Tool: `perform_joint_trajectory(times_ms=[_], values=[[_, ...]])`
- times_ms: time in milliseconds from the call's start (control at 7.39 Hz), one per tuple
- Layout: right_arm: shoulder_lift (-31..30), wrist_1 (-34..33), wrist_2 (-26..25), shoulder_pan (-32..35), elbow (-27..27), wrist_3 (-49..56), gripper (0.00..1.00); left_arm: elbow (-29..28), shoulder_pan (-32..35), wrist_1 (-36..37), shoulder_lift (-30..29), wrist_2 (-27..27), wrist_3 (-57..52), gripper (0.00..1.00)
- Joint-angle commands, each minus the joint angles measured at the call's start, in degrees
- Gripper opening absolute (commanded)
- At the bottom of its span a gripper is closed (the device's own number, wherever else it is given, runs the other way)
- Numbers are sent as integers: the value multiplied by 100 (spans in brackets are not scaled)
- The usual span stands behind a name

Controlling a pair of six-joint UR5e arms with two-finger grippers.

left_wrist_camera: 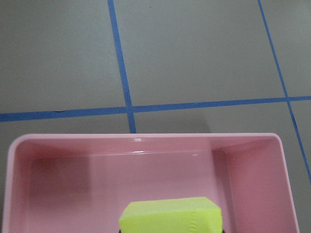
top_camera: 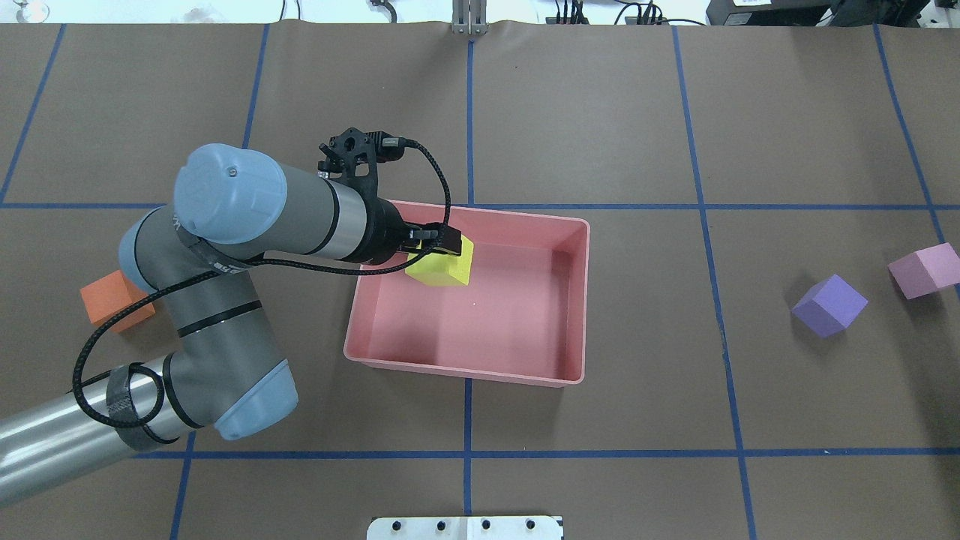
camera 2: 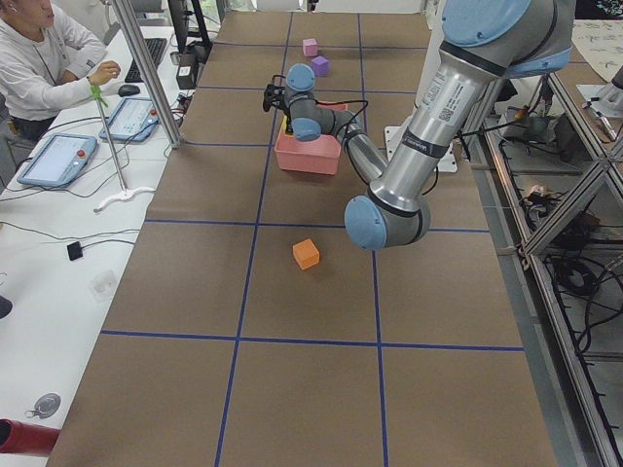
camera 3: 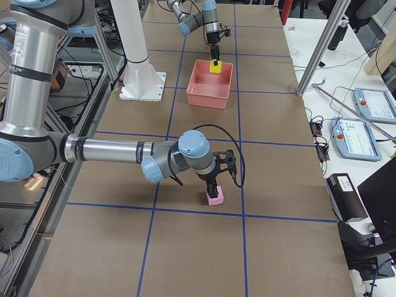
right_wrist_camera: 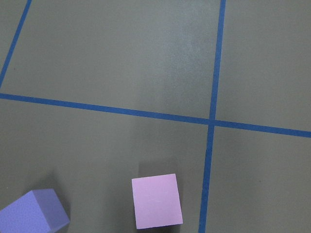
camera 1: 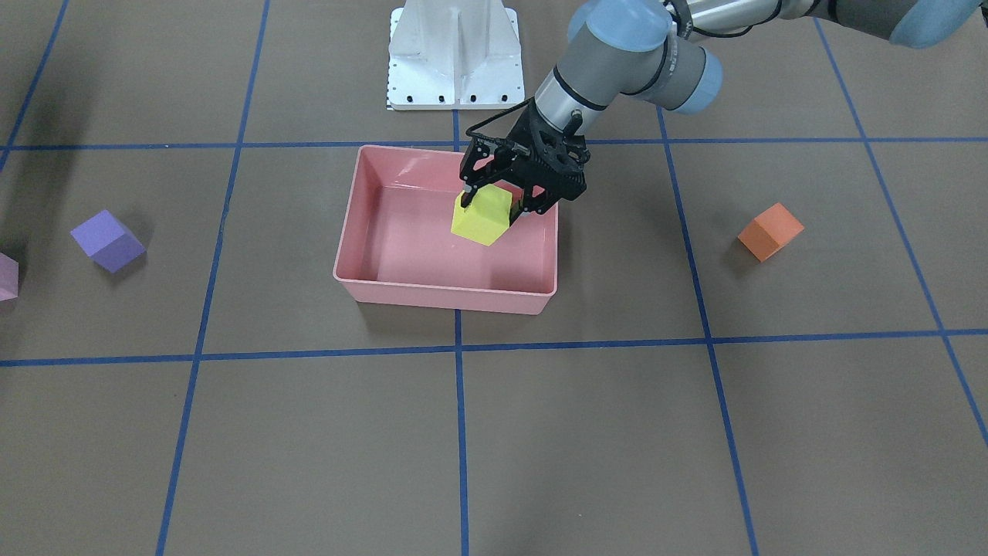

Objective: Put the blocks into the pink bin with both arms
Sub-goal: 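Carry the yellow cube with the left gripper into the pink bin and release, then withdraw the left gripper from the bin while the right gripper moves toward the pink cube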

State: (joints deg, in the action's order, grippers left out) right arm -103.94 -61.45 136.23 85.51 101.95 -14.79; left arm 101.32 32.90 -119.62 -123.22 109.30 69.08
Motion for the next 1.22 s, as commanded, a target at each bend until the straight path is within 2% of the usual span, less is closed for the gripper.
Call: perform_joint_trajectory(times_ms=[0,135,406,541,812,1082], values=[[-12,1,-9,-95,-34,20,100,1051,651,1800,113,991,-1141,100],[-12,10,-70,-226,-113,20,100,1500,769,2194,679,1057,-2143,100],[-12,27,-254,-464,-201,11,100,1461,1645,2180,1490,1241,-4235,100],[-4,193,-394,-621,-402,11,100,1426,1919,2171,1676,1443,-4549,100],[49,1244,-545,-876,-1008,-180,100,1434,2018,2162,1818,1471,-4701,100],[102,1478,-589,-1237,-1080,-200,100,1443,2027,2162,1871,1471,-4702,100]])
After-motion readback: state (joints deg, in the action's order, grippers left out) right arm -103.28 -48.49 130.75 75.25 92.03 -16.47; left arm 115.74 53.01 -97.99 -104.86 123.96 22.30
